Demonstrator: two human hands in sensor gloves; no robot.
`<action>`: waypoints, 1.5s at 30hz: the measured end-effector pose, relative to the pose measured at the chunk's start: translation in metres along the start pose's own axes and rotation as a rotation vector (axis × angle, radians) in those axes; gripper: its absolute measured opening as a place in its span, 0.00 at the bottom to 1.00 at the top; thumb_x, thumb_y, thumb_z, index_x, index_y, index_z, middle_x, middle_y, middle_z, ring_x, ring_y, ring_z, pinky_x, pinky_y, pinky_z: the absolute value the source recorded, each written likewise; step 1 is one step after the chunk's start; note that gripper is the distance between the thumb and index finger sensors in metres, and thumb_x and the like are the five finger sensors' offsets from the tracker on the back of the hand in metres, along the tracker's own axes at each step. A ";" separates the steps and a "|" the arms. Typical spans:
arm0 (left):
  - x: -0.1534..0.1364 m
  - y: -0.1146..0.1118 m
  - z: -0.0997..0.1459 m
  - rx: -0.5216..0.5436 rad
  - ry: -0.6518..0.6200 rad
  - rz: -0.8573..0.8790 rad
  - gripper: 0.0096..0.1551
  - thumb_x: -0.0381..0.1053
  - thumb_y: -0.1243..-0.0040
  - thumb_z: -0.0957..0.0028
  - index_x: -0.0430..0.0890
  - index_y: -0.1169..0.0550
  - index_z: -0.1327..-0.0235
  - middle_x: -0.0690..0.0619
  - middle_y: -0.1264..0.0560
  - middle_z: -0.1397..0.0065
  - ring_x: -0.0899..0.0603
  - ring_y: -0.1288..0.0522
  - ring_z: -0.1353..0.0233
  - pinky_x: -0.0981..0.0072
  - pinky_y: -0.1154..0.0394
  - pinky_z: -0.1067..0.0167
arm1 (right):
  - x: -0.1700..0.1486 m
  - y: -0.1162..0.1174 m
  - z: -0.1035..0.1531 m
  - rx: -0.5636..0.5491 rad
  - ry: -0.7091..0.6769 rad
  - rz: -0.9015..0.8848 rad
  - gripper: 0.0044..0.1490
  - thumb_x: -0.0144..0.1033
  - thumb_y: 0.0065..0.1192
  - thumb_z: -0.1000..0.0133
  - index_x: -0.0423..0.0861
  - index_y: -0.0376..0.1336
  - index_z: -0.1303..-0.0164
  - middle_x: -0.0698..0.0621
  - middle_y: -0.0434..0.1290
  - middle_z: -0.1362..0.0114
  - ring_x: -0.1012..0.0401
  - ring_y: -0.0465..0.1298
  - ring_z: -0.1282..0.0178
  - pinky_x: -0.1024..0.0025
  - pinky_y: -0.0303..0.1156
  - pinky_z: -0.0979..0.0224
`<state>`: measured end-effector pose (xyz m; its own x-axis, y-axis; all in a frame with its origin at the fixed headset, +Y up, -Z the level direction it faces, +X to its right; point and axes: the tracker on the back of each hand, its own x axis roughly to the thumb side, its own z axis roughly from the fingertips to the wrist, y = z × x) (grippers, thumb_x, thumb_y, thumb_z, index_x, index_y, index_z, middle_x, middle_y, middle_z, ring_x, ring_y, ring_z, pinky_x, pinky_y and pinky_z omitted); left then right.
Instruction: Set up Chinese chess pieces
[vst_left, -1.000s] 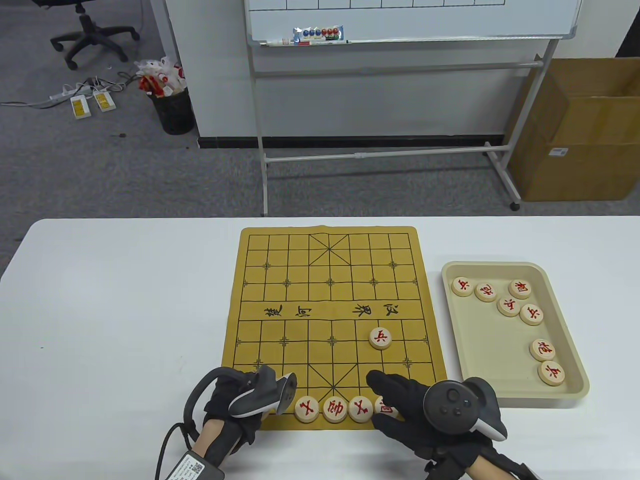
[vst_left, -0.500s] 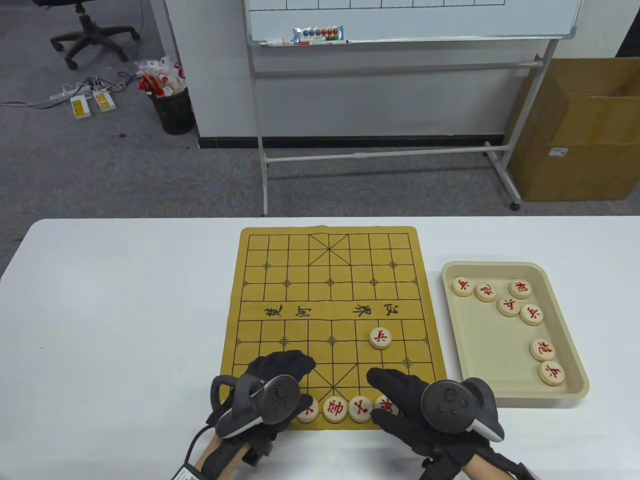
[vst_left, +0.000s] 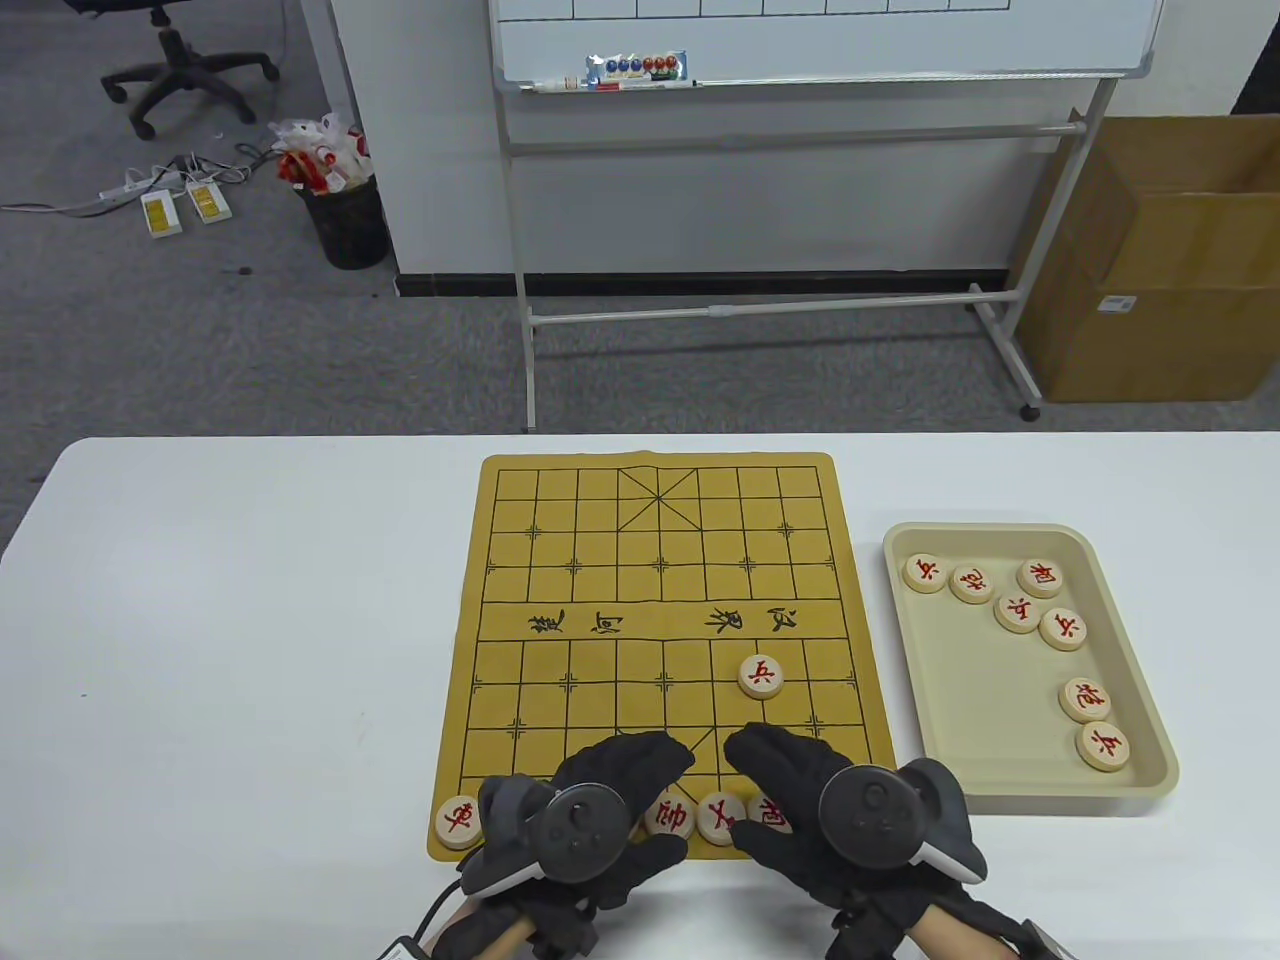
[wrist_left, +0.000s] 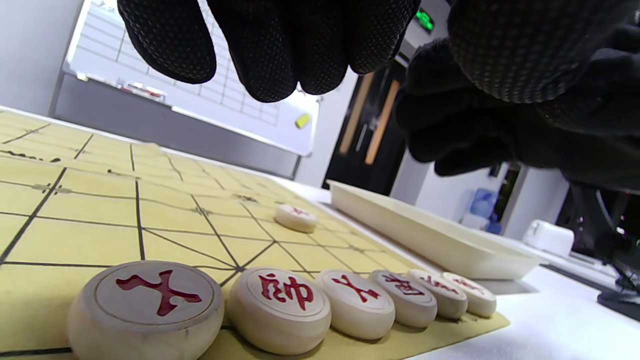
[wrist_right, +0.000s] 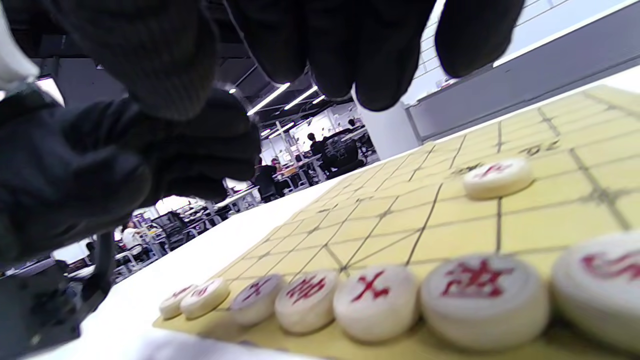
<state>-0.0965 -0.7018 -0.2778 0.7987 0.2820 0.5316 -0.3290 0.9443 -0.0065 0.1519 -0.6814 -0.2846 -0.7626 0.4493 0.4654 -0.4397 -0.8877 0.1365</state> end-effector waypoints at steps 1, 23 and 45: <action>0.000 0.000 0.000 0.004 -0.001 -0.003 0.48 0.67 0.38 0.63 0.54 0.35 0.26 0.52 0.33 0.19 0.44 0.30 0.20 0.41 0.31 0.27 | -0.004 -0.009 -0.001 0.028 0.024 0.035 0.55 0.53 0.69 0.50 0.44 0.51 0.15 0.41 0.56 0.13 0.41 0.64 0.17 0.35 0.59 0.21; -0.002 -0.001 0.000 -0.023 -0.016 -0.021 0.48 0.67 0.38 0.63 0.54 0.35 0.26 0.53 0.33 0.19 0.44 0.31 0.20 0.42 0.31 0.26 | -0.247 -0.055 -0.024 0.362 0.953 0.798 0.52 0.49 0.70 0.49 0.45 0.53 0.17 0.42 0.61 0.14 0.46 0.67 0.15 0.43 0.59 0.17; -0.004 -0.001 -0.002 -0.021 -0.002 -0.026 0.47 0.67 0.42 0.61 0.54 0.35 0.26 0.53 0.33 0.19 0.44 0.31 0.20 0.42 0.31 0.26 | -0.253 -0.053 -0.030 0.340 0.915 0.714 0.48 0.47 0.71 0.50 0.45 0.56 0.20 0.42 0.68 0.20 0.48 0.78 0.27 0.44 0.68 0.21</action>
<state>-0.0985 -0.7030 -0.2816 0.8058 0.2565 0.5337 -0.2972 0.9548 -0.0102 0.3538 -0.7453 -0.4358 -0.8970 -0.3697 -0.2424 0.2597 -0.8844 0.3879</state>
